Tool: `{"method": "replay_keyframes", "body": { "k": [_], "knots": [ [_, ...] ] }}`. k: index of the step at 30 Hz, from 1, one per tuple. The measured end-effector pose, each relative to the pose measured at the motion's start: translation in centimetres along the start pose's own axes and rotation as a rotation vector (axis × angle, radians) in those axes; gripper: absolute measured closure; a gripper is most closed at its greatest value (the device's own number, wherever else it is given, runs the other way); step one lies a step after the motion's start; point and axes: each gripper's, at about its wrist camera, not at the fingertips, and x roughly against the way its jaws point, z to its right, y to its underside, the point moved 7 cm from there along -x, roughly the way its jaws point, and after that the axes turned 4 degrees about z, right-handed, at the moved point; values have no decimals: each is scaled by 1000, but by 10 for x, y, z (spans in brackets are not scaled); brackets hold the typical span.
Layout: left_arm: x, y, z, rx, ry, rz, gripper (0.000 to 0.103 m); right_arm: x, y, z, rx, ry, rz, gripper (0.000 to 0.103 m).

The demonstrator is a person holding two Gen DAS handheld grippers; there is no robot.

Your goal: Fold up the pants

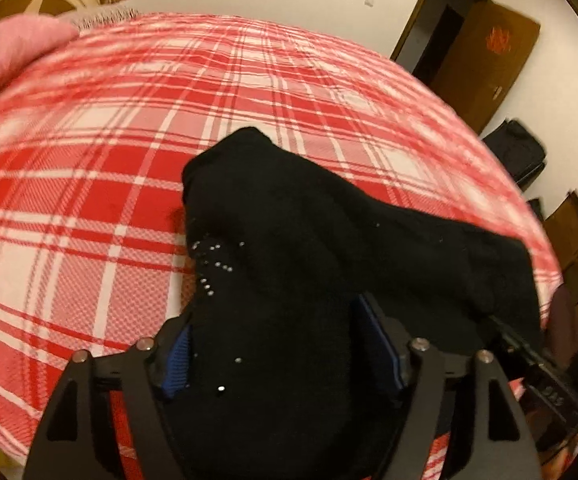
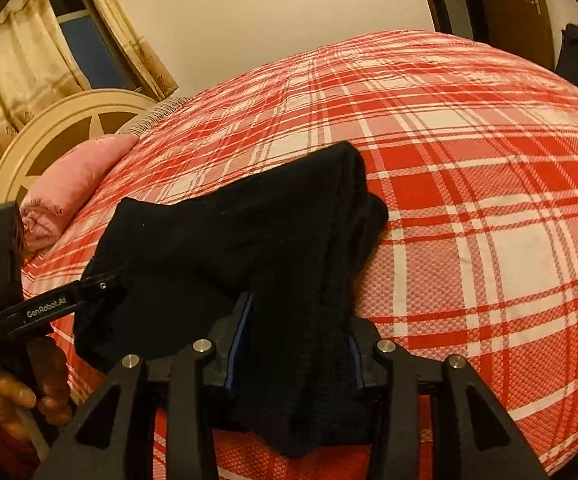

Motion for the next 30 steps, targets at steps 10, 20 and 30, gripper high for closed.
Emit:
{"method": "replay_keyframes", "body": {
  "k": [10,20,30],
  "knots": [
    [6,-1,-17,185,176,-4,58,2,1,-10,83,44,23,64],
    [31,-13,-29,125,97,68,77,1,1,-6,81,32,25,65],
    [26,-7,-50,159,74,14,54,-1,1,-3,66,20,23,65]
  ]
}}
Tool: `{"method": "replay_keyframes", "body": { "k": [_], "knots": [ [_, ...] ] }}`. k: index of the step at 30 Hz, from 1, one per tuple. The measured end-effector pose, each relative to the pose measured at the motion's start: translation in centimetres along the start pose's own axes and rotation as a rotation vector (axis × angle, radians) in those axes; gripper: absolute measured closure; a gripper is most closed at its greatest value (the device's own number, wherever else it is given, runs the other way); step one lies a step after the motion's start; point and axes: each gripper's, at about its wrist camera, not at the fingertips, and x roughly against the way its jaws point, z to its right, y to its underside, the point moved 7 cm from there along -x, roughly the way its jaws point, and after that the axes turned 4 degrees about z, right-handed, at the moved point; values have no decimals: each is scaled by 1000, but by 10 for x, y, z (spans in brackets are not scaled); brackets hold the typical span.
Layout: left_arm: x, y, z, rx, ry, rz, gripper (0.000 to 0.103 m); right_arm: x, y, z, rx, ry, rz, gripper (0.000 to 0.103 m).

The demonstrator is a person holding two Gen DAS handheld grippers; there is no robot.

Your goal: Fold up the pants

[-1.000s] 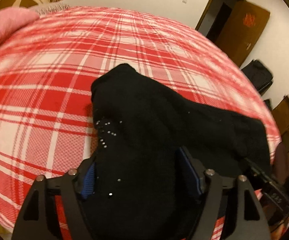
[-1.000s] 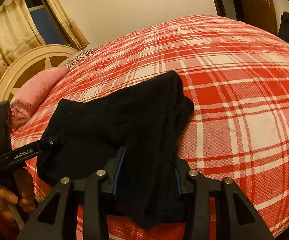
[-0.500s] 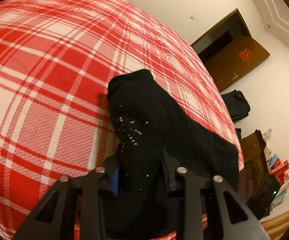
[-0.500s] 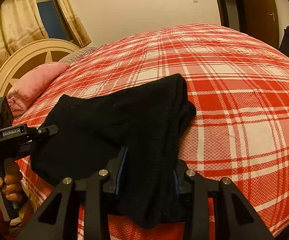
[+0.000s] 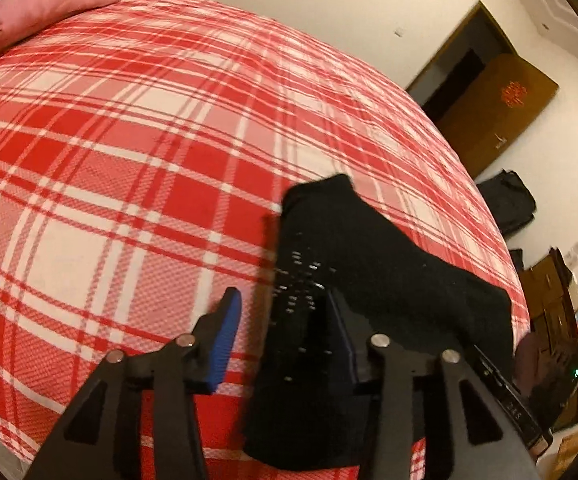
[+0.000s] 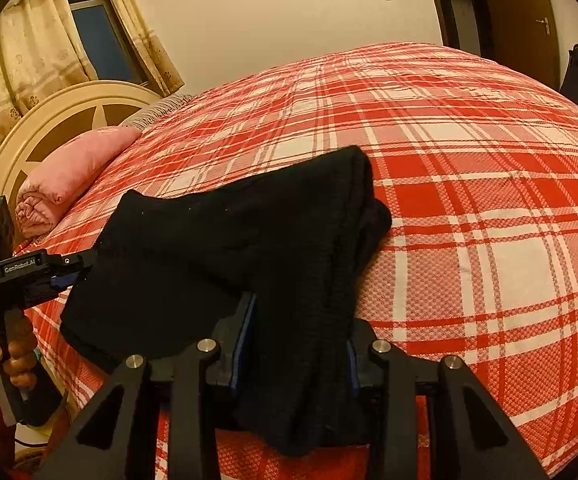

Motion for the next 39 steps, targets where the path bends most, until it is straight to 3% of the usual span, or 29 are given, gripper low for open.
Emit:
{"method": "replay_keyframes", "body": {
  "k": [2,5,6,8,12,18,24,30,39],
  "knots": [
    [-5,2,9,-21,22,-15,48,0,0,0,-4,-1,0,65],
    [-13,6,12,-33,14,-15,50,0,0,-1,-3,3,0,65],
    [-13,6,14,-41,17,-9,54,1,0,0,-2,4,0,65],
    [-15,7,20,-52,49,-20,73,1,0,-1,3,10,2,65],
    [-14,5,23,-49,56,-13,83,3,0,-6,25,36,7,66],
    [0,3,37,-166,-35,69,88,10,-4,-24,153,127,45,69],
    [7,-3,38,-201,-73,99,88,23,-18,-43,241,169,103,69],
    [28,-28,30,-225,-126,184,88,25,-44,-79,319,117,154,69],
    [55,-62,-23,-156,-250,278,88,-8,-75,-147,414,4,185,69]
  ]
}}
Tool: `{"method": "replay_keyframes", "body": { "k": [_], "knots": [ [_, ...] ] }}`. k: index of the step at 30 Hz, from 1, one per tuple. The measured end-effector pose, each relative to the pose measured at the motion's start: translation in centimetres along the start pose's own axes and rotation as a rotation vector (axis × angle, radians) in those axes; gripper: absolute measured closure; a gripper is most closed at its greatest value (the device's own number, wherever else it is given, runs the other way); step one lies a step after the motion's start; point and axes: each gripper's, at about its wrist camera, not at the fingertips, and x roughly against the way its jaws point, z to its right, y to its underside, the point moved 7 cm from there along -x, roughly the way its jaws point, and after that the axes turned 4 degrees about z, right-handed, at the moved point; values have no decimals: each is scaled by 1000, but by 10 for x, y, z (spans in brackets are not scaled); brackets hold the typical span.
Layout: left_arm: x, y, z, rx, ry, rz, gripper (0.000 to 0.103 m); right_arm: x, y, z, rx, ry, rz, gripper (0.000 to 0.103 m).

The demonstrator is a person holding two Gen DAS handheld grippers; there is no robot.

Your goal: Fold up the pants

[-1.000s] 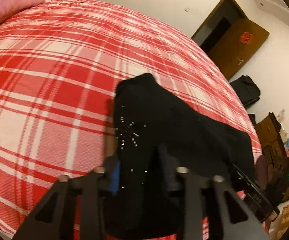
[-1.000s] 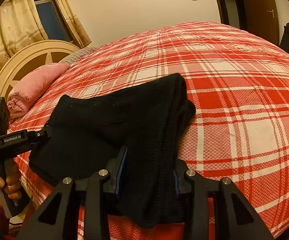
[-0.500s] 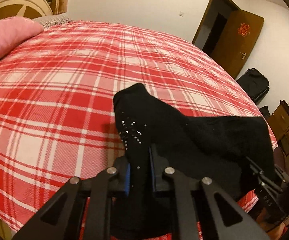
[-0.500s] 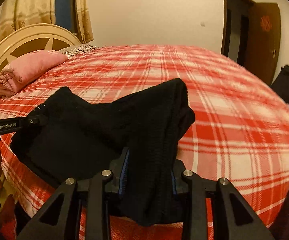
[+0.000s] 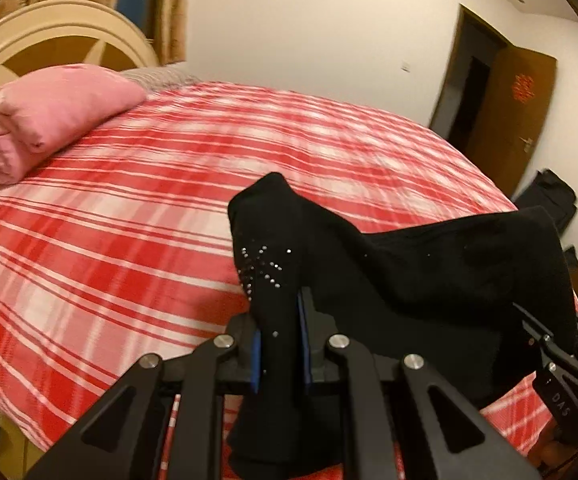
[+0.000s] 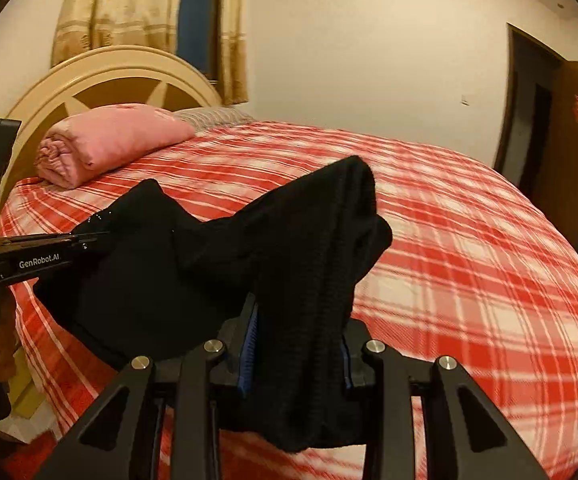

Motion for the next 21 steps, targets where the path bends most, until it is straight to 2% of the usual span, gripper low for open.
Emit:
{"method": "replay_keyframes", "body": {
  "k": [11,14,21],
  "knots": [
    [-4,-35,-87,64,-212,87,88,-74,-60,-82,120,-133,57,69],
    [-3,-42,-105,60,-276,108,88,-93,-69,-101,160,-148,72,69],
    [-20,-46,-144,75,-403,113,88,-149,-76,-141,207,-180,36,69]
  ]
}}
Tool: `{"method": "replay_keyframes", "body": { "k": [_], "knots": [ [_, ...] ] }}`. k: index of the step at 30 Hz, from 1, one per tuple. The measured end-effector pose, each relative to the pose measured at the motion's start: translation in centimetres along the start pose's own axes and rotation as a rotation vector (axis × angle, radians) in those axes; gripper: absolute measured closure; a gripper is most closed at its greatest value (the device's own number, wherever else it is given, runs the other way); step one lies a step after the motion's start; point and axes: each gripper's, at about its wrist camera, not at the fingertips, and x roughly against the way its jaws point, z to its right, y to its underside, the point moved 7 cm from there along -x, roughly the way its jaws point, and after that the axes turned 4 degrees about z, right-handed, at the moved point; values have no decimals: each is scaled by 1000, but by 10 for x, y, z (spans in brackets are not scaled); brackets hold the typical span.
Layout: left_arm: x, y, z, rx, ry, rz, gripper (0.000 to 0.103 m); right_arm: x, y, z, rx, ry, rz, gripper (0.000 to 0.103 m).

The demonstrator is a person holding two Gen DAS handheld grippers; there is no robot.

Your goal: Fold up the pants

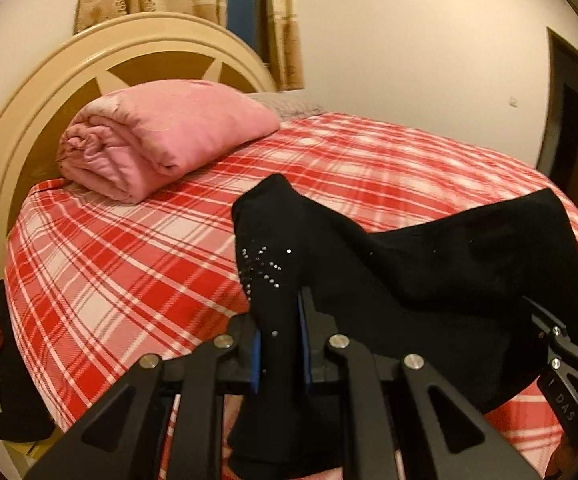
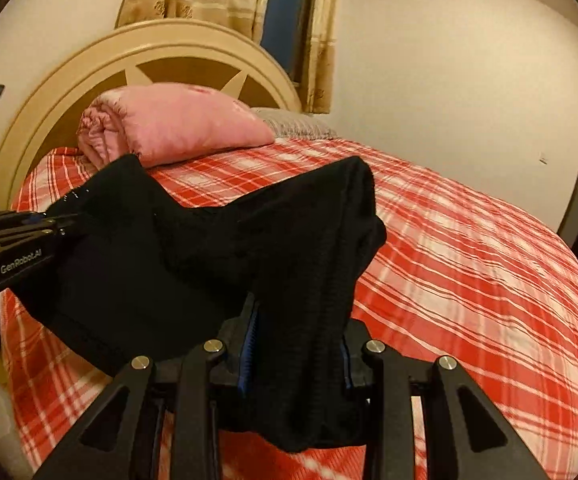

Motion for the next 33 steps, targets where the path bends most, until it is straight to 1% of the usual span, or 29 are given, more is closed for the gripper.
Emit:
{"method": "replay_keyframes", "body": {
  "k": [4,7,9,12,15,16,17,18,21,23,24,25,26,29,31,33],
  "knots": [
    [-16,6,-6,6,-33,-30,88,-29,1,-9,22,-3,-40,69],
    [-25,14,-7,8,-36,-58,88,-42,9,-9,25,-2,-75,69],
    [-26,18,-7,4,-41,-69,86,-49,17,-7,33,6,-105,69],
    [-34,26,-10,20,-41,-101,82,-58,29,-2,18,7,-149,69],
    [-40,34,-13,10,-60,-130,73,-66,34,-1,7,2,-185,69],
    [-42,36,-15,12,-69,-139,68,-67,35,0,2,-1,-193,69],
    [-43,38,-19,21,-82,-149,63,-68,36,1,-3,-4,-198,68],
    [-44,40,-21,33,-88,-155,61,-69,38,2,-7,-7,-202,68],
    [-44,42,-30,75,-83,-165,53,-71,40,4,-11,-13,-218,67],
    [-41,45,-40,102,-82,-175,41,-72,40,5,-15,-18,-224,67],
    [-39,47,-46,120,-83,-180,37,-73,41,5,-17,-22,-226,66],
    [-39,48,-52,136,-85,-184,30,-73,41,6,-26,-28,-229,66],
    [-37,52,-62,173,-83,-194,26,-73,42,7,-31,-31,-230,65],
    [-33,62,-74,255,-32,-221,24,-74,42,5,-23,-23,-232,65],
    [-31,64,-74,268,-27,-230,24,-73,42,4,-12,-16,-228,63],
    [-27,64,-72,269,-37,-233,24,-71,42,5,-9,-14,-227,62]
  ]
}}
